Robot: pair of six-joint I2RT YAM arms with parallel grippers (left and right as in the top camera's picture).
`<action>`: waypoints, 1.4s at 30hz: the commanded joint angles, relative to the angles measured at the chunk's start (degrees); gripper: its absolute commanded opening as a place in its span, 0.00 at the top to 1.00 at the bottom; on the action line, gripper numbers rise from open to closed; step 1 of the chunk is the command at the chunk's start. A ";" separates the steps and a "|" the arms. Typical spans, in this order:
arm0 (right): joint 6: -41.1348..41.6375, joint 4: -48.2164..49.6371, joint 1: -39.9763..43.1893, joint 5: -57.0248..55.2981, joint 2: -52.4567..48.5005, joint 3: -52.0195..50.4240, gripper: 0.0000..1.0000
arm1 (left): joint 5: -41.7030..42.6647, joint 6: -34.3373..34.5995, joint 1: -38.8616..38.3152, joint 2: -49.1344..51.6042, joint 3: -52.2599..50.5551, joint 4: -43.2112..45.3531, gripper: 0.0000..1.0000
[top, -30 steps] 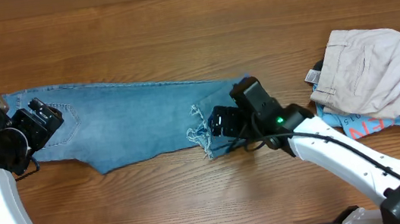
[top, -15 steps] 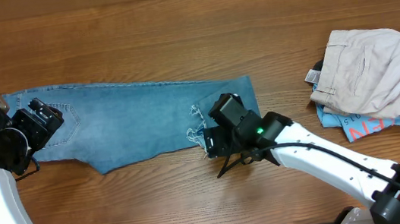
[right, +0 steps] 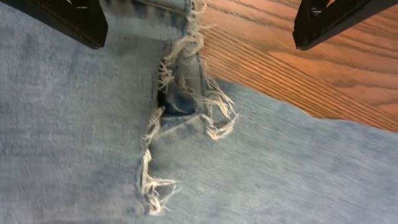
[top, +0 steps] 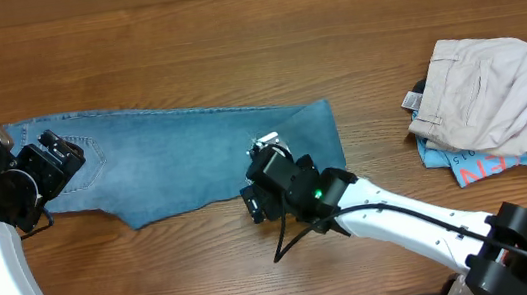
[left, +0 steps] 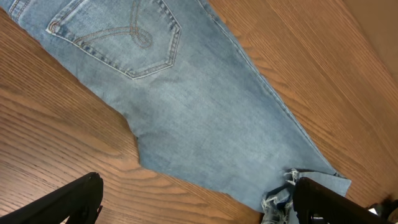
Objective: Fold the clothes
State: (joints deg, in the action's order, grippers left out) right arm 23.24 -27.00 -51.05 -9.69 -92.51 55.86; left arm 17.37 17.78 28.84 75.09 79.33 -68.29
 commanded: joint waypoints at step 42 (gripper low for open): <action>-2.89 -0.79 5.42 -9.64 -9.53 13.88 0.96 | 0.04 -1.09 -0.37 0.24 0.26 -0.02 0.00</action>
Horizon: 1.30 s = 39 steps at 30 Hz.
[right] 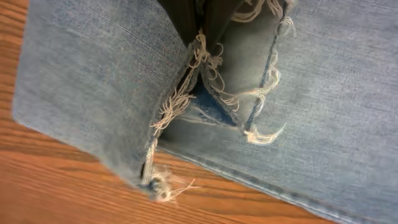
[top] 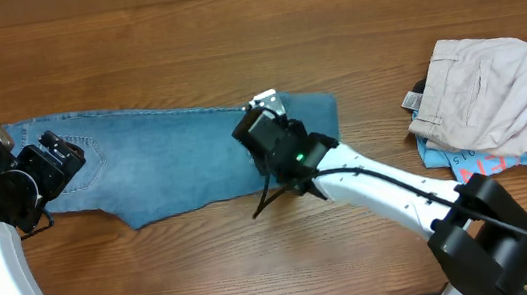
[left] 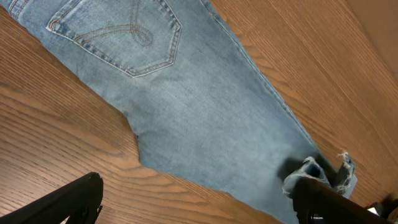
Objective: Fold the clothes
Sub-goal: 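Grasp the jeans leg hem with the right gripper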
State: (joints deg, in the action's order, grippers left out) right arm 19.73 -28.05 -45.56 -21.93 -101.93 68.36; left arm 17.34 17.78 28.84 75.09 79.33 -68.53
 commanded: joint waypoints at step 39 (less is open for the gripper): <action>-2.23 -7.72 31.21 44.85 -0.52 -10.01 0.00 | 0.09 -1.09 -0.37 0.24 0.26 -3.15 0.00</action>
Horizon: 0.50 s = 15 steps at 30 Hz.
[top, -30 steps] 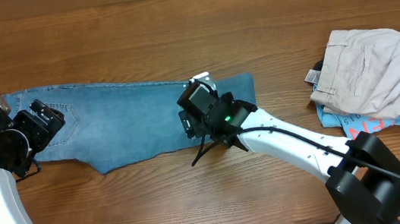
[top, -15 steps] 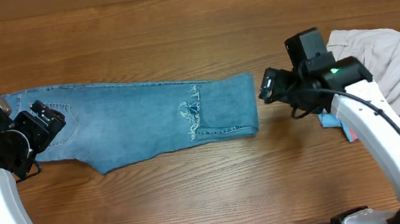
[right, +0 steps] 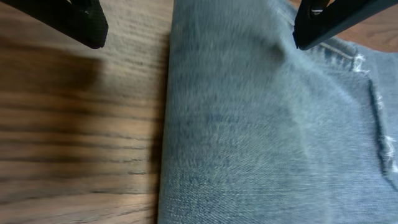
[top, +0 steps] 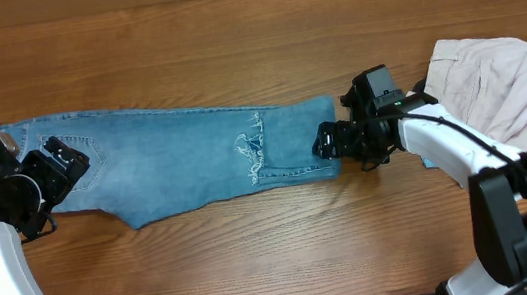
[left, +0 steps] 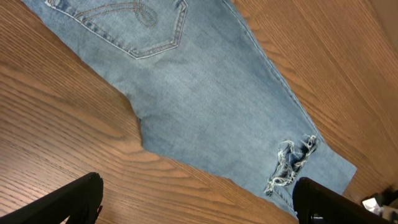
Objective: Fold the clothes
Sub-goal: 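Grasp the jeans leg hem with the right gripper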
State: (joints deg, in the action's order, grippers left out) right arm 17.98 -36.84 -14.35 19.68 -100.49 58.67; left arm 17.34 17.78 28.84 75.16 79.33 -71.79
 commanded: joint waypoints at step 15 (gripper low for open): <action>1.79 6.64 -1.49 10.32 -2.51 -3.15 0.47 | 0.09 -1.09 -0.37 0.17 0.26 0.46 0.00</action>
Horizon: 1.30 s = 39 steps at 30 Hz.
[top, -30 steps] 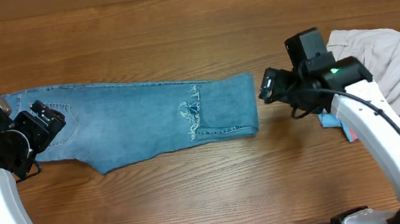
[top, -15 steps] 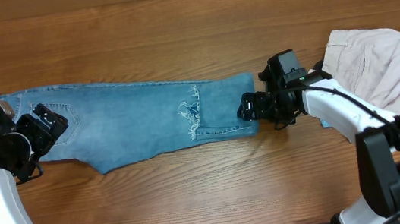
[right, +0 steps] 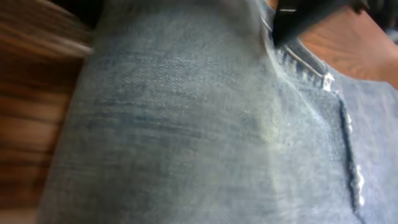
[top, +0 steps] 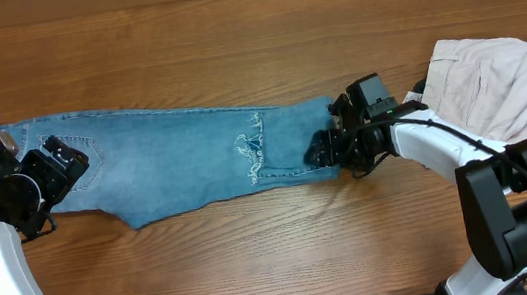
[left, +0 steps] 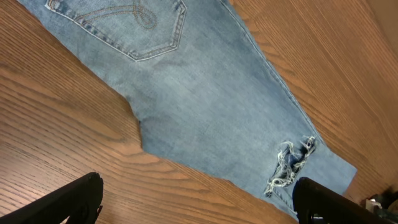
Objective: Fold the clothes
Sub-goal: 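Grasp the jeans leg hem with the right gripper, then fold the leg hem leftward over the jeans toward the left gripper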
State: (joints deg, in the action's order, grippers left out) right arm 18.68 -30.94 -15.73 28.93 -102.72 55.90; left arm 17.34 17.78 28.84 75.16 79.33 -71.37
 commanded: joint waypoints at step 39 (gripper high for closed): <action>8.85 -34.88 -11.41 -53.51 -2.84 32.26 0.96 | 0.24 -1.07 -0.37 0.17 0.26 -0.81 0.00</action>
State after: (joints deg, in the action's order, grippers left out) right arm 26.41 -63.94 -30.59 -16.12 -105.03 86.65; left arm 17.34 17.78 28.84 75.18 79.31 -72.25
